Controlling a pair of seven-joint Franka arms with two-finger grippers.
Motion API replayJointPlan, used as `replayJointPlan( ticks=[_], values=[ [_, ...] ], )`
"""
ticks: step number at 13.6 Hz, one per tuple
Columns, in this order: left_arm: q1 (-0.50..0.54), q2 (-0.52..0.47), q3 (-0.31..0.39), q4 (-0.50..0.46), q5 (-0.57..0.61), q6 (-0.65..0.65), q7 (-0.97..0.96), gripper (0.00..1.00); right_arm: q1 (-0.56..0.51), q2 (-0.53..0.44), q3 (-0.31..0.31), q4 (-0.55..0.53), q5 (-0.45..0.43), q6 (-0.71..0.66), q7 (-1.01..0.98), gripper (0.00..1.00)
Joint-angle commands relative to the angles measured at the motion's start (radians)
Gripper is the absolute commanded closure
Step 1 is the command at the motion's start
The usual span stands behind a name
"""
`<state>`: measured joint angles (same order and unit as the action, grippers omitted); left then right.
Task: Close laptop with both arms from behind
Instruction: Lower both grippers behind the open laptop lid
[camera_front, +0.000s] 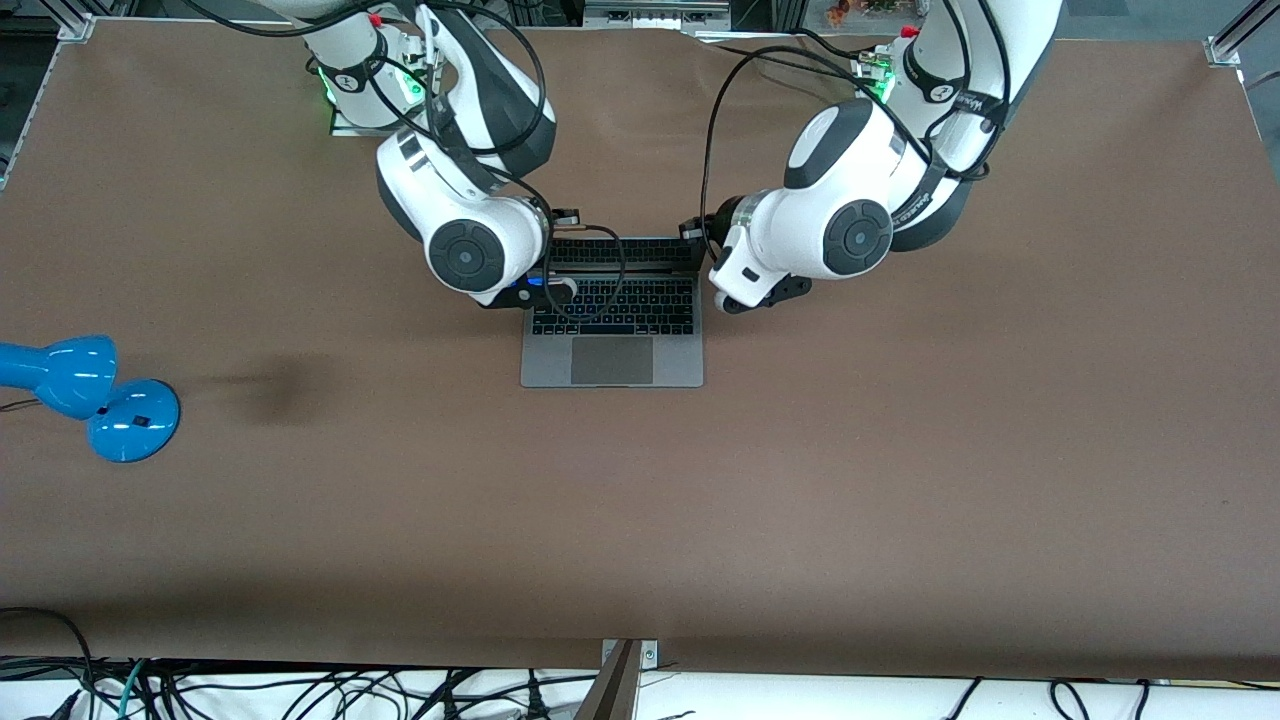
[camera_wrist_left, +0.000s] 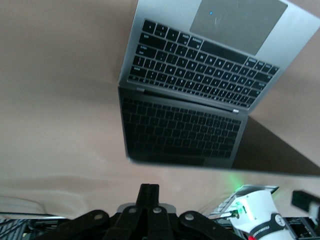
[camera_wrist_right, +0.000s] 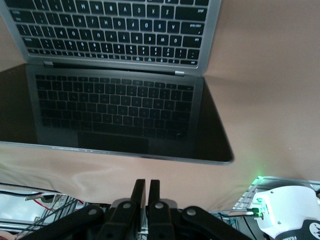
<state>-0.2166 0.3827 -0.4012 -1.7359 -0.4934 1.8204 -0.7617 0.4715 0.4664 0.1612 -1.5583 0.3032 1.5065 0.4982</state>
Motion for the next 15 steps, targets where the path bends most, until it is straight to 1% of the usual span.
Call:
replayJointPlan(
  ticks=[1,2,7,9,11,14,15],
  values=[
    [-0.003,0.021,0.002,0.004,-0.027,0.034,-0.013,1.0,0.004,0.015,-0.002,0.01,0.016,-0.022,0.005,0.96],
    [-0.003,0.033,0.002,0.007,-0.025,0.04,-0.013,1.0,0.004,0.015,-0.002,0.01,0.016,-0.022,0.003,1.0],
    [0.005,0.061,0.008,0.019,-0.017,0.057,0.002,1.0,-0.011,0.024,-0.008,0.023,-0.001,-0.009,-0.01,1.0],
    [0.005,0.073,0.012,0.025,-0.017,0.086,0.005,1.0,-0.024,0.032,-0.011,0.024,-0.006,0.001,-0.013,1.0],
    [0.005,0.102,0.013,0.058,-0.016,0.089,0.005,1.0,-0.036,0.035,-0.011,0.027,-0.018,0.023,-0.038,1.0],
    [0.005,0.137,0.016,0.104,-0.016,0.089,0.004,1.0,-0.044,0.044,-0.037,0.029,-0.018,0.044,-0.092,1.0],
    [0.005,0.134,0.016,0.104,-0.014,0.089,0.002,1.0,-0.044,0.044,-0.049,0.029,-0.018,0.05,-0.098,1.0]
  ],
)
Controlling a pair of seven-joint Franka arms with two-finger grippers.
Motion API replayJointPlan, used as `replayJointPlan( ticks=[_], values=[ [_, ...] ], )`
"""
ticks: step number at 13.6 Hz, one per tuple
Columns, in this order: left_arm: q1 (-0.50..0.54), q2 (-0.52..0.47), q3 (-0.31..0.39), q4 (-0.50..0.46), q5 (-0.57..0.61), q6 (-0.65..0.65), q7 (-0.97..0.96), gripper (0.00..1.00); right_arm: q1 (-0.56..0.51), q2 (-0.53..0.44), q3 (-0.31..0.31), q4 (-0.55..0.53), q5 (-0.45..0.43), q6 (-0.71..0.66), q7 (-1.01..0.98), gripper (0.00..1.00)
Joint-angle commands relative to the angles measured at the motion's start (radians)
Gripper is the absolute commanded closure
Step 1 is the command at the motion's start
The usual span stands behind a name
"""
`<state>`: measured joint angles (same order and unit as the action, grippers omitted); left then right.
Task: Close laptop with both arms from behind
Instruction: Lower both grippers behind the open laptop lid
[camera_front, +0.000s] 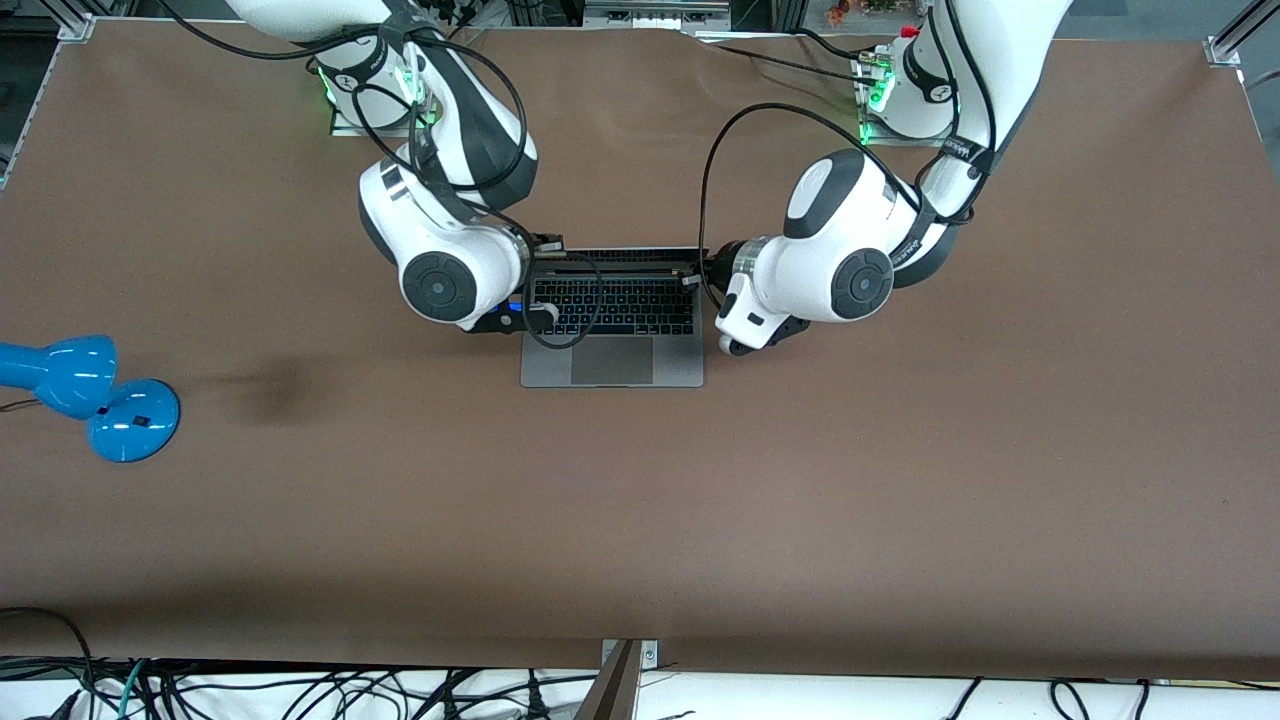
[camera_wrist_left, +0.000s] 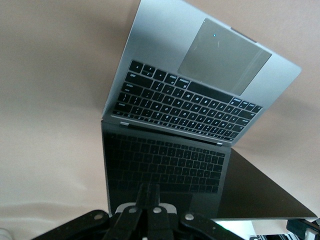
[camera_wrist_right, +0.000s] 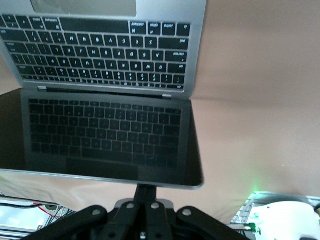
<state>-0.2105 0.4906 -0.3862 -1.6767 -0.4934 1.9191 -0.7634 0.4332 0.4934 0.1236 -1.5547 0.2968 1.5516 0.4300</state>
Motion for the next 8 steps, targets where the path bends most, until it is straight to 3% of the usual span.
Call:
replayJointPlan(
  ticks=[1,8],
  values=[
    [0.0,0.023,0.001,0.045,-0.004,-0.011,0.004,1.0,-0.005,0.017,-0.015,0.025,-0.011,0.018,-0.03,1.0],
    [-0.001,0.063,0.021,0.055,0.018,-0.006,0.01,1.0,-0.007,0.074,-0.018,0.066,-0.01,0.108,-0.03,1.0]
  ],
)
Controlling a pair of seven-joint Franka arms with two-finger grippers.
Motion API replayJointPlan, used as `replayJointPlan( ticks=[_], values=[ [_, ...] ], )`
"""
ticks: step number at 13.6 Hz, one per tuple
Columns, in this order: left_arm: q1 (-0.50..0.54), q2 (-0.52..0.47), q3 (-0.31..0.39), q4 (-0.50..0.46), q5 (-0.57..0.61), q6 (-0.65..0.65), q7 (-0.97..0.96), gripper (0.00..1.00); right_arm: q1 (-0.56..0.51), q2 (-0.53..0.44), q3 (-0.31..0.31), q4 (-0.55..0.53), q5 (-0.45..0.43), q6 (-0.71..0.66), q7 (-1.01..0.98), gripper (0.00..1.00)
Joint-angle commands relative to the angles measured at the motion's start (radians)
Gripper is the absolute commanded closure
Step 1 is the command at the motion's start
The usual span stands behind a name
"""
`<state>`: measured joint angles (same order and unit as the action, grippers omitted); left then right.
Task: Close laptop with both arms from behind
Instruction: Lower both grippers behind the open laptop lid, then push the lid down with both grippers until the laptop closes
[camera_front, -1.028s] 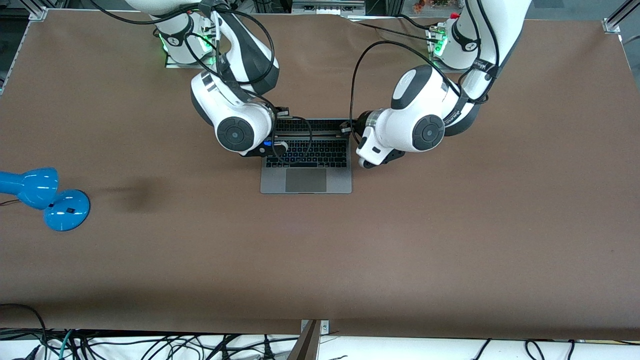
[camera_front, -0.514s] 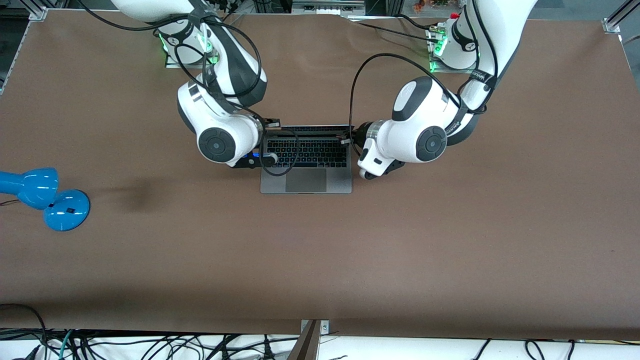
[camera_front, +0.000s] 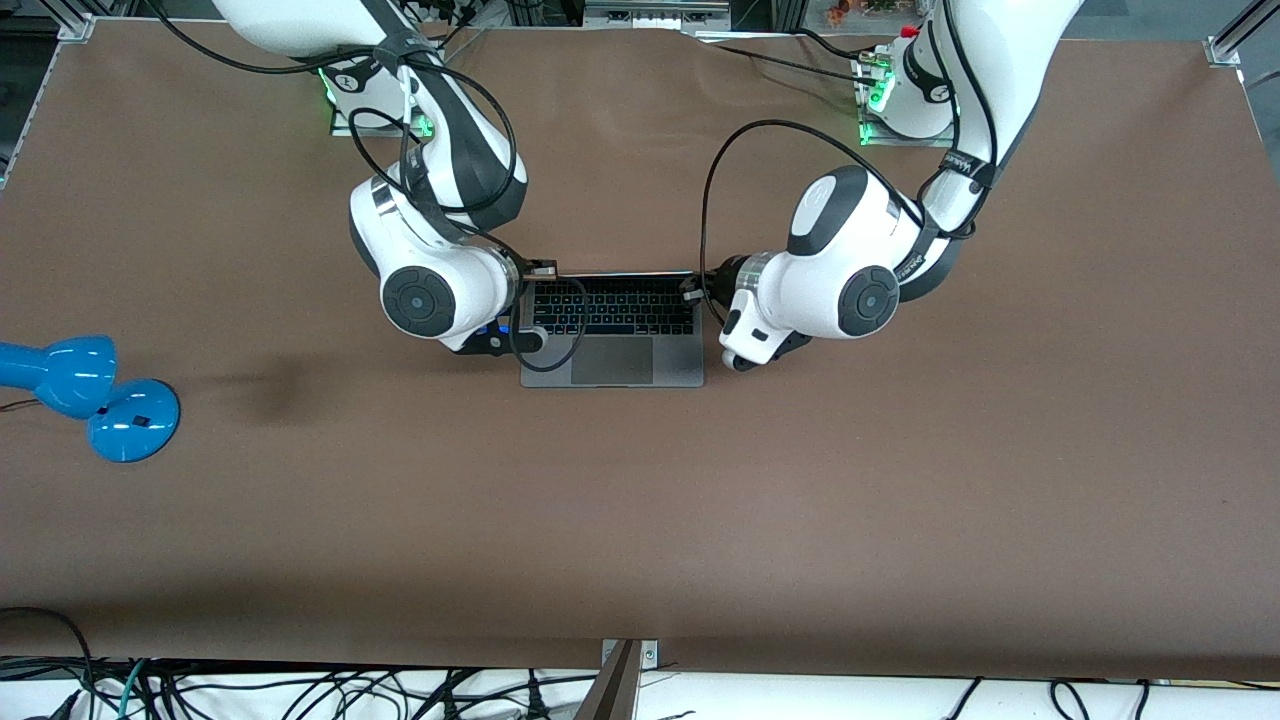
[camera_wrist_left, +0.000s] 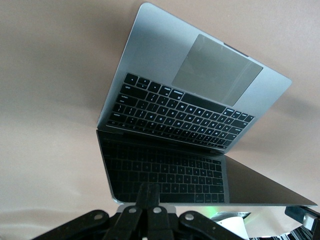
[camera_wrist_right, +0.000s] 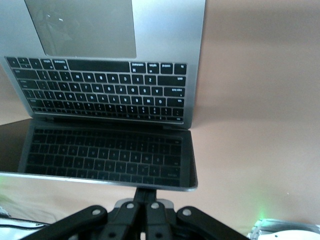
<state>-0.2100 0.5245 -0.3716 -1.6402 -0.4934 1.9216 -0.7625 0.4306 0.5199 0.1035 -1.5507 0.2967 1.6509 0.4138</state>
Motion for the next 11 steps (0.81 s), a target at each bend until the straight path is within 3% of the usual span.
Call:
replayJointPlan(
  ticks=[1,11],
  values=[
    [-0.002,0.04,0.011,0.029,0.042,0.005,0.009,1.0,-0.004,0.069,0.002,0.09,-0.01,0.009,-0.013,1.0],
    [-0.006,0.144,0.013,0.073,0.099,0.108,0.011,1.0,-0.027,0.149,-0.008,0.141,-0.011,0.078,-0.075,1.0]
  ],
)
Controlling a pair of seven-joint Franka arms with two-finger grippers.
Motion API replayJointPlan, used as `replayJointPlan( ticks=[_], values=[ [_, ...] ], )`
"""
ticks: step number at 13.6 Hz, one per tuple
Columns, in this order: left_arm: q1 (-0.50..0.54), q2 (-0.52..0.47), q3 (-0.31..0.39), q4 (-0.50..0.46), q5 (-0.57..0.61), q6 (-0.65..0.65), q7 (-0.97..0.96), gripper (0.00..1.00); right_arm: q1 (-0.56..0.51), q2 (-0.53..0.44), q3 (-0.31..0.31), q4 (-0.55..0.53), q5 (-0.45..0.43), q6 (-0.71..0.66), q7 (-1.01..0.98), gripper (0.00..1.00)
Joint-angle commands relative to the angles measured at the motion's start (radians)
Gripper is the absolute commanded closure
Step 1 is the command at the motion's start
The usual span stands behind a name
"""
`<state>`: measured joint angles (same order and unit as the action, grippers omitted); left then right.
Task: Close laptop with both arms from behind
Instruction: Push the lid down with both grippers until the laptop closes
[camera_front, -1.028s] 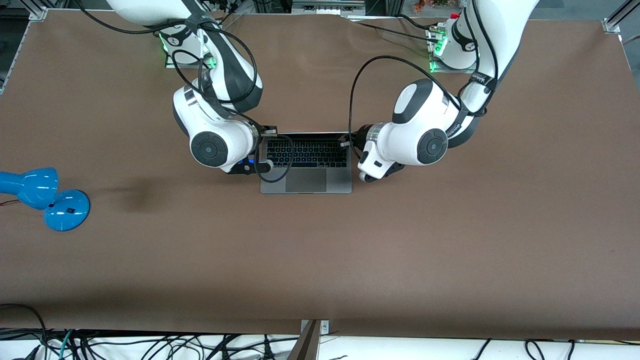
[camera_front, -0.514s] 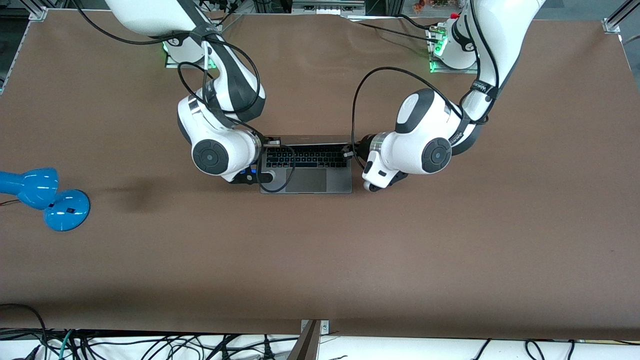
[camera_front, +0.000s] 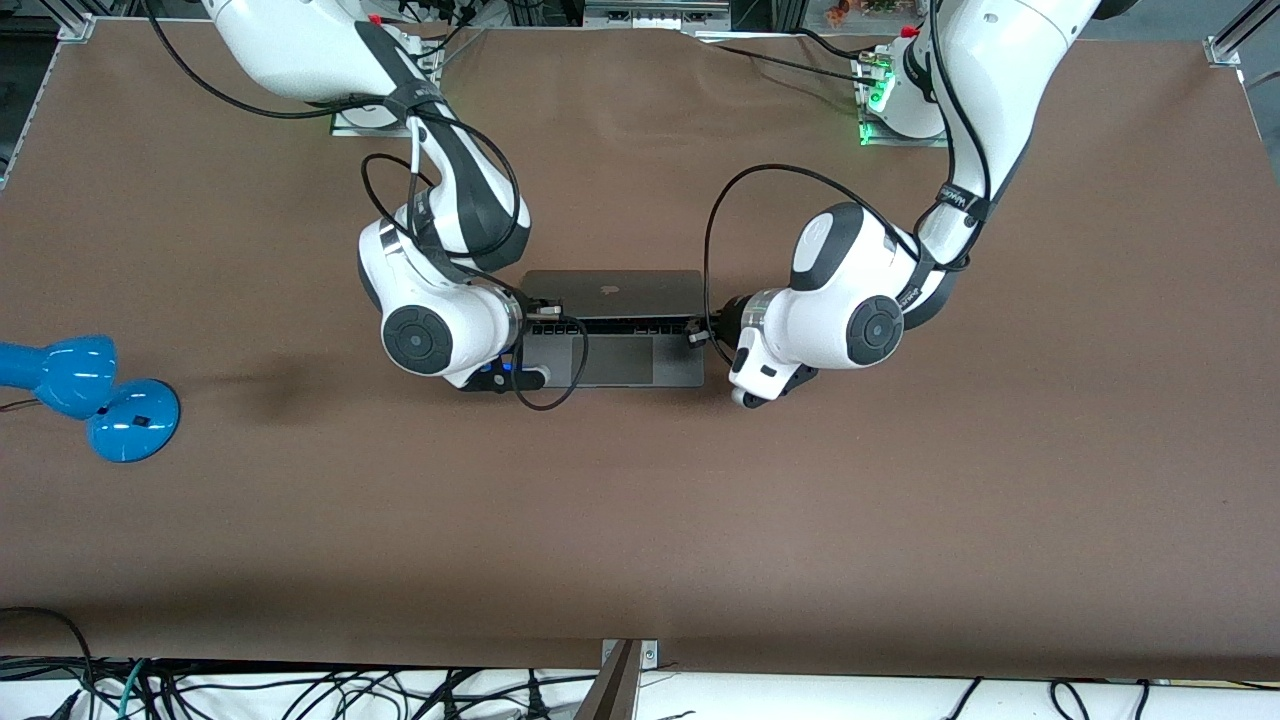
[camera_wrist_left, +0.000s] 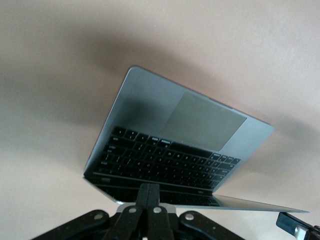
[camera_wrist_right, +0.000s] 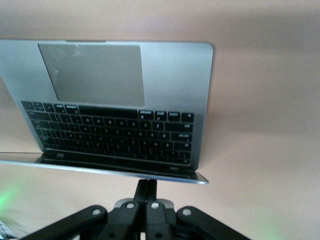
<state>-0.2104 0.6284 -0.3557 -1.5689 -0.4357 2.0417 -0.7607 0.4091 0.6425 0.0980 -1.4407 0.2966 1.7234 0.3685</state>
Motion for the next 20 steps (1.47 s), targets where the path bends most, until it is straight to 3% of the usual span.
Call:
replayJointPlan(
  ticks=[1,20],
  values=[
    [-0.009,0.048,-0.003,0.001,0.042,0.003,0.009,1.0,-0.006,0.029,-0.006,0.031,-0.011,0.013,-0.031,1.0],
    [-0.017,0.163,-0.003,0.021,0.124,0.136,0.009,1.0,-0.019,0.135,-0.032,0.031,-0.011,0.219,-0.155,1.0]
  ],
)
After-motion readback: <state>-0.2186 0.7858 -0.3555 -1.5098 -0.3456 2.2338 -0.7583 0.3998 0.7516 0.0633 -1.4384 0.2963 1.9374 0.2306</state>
